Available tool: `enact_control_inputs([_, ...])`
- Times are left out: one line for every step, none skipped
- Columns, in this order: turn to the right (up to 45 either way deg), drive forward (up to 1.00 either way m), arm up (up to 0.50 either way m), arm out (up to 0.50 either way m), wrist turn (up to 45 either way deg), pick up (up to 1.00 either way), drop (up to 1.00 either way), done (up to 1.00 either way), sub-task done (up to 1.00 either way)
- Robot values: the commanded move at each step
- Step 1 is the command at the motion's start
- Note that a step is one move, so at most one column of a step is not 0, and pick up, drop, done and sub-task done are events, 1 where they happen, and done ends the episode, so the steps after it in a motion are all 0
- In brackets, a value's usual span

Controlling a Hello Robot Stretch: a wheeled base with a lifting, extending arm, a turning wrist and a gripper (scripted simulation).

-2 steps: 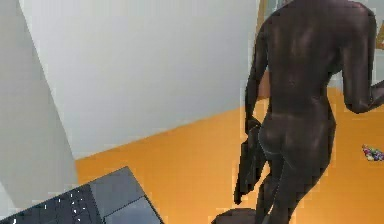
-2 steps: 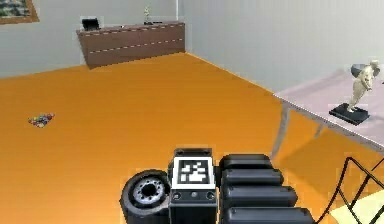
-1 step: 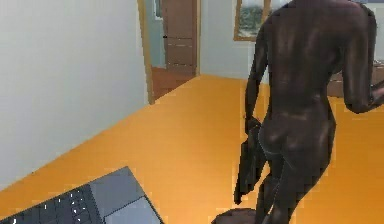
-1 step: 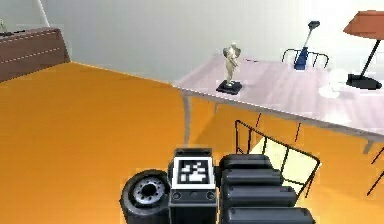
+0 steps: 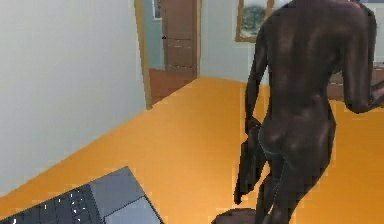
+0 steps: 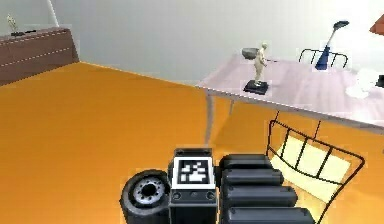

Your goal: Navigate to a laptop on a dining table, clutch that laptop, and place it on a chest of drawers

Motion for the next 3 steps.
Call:
enact_control_inputs([3.0,0.0,0.0,0.0,0.0,0.0,0.0,0.0,0.0])
enact_control_inputs([0.0,1.0,0.0,0.0,0.0,0.0,0.0,0.0,0.0])
enact_control_inputs([0.0,1.0,0.0,0.0,0.0,0.0,0.0,0.0,0.0])
